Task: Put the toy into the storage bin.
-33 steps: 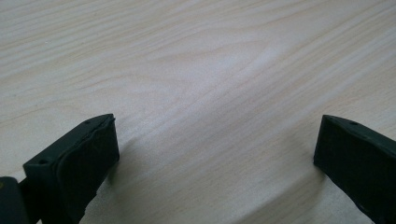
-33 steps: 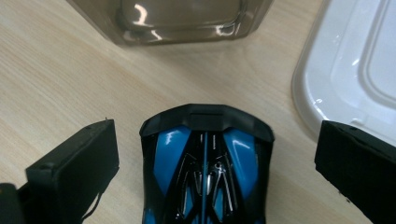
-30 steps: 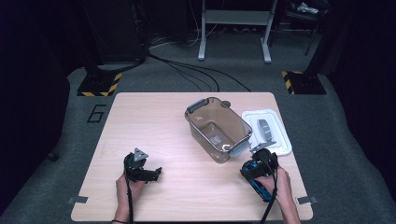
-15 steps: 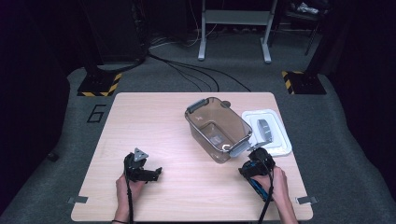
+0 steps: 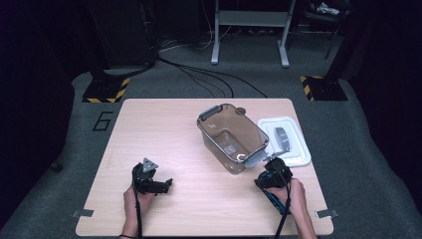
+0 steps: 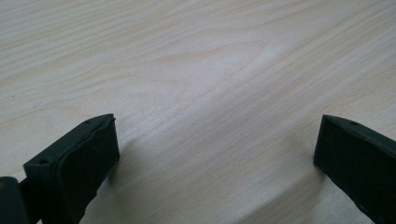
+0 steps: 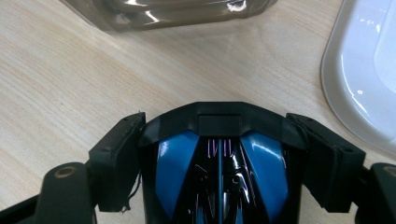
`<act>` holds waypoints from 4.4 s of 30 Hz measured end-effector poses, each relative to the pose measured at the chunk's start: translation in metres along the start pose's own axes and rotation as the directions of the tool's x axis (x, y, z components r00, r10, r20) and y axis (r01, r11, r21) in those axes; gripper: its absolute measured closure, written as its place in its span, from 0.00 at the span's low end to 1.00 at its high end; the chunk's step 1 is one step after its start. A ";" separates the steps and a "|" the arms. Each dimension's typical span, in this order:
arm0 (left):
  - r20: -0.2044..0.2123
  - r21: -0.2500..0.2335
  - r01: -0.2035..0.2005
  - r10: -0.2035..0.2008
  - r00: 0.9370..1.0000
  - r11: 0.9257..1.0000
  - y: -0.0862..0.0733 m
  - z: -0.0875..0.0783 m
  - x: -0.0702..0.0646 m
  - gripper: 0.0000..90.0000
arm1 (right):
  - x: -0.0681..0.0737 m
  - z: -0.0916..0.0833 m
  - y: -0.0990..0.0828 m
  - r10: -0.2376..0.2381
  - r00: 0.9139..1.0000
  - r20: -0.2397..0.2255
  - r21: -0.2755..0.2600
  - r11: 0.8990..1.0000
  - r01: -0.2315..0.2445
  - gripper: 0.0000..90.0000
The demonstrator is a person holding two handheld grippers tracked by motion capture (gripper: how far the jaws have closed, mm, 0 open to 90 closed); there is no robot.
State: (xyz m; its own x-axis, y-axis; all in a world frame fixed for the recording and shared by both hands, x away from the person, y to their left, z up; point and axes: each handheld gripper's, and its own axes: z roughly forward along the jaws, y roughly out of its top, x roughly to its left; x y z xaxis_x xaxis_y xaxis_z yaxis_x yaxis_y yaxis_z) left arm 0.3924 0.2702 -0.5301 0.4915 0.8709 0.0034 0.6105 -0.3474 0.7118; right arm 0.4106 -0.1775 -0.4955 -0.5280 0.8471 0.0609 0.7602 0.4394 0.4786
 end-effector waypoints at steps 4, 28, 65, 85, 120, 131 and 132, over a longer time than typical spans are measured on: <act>0.000 -0.001 0.000 0.000 1.000 1.000 0.000 0.000 0.000 0.00 | 0.001 0.000 -0.001 -0.017 1.000 0.010 -0.002 1.000 0.017 0.26; 0.000 0.000 -0.001 0.001 1.000 1.000 0.000 0.000 0.000 0.00 | -0.004 -0.024 -0.008 0.000 1.000 0.001 -0.092 0.996 0.000 0.27; 0.000 0.000 -0.001 0.001 1.000 1.000 0.000 0.000 0.000 0.00 | -0.034 -0.059 0.011 0.091 0.992 0.088 -0.228 0.971 -0.069 0.27; 0.000 0.000 -0.001 0.001 1.000 1.000 0.000 0.000 0.000 0.00 | -0.053 -0.079 0.031 0.149 0.982 0.118 -0.297 0.949 -0.108 0.27; 0.000 0.000 -0.001 0.001 1.000 1.000 0.000 0.000 0.000 0.00 | -0.069 -0.091 0.070 0.170 0.973 0.156 -0.362 0.926 -0.104 0.27; 0.000 0.001 -0.001 0.001 1.000 1.000 0.000 0.000 0.000 0.00 | -0.074 -0.091 0.085 0.172 0.970 0.171 -0.369 0.924 -0.099 0.27; 0.000 0.000 -0.001 0.001 1.000 1.000 0.000 0.000 0.000 0.00 | -0.074 -0.091 0.086 0.167 0.971 0.172 -0.375 0.923 -0.092 0.27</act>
State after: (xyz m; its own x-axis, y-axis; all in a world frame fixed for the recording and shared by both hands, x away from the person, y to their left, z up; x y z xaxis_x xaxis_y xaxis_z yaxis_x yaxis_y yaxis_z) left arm 0.3925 0.2702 -0.5301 0.4921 0.8705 0.0042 0.6102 -0.3484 0.7115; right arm 0.4808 -0.2298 -0.3791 -0.3208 0.9471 -0.0116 0.6082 0.2153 0.7641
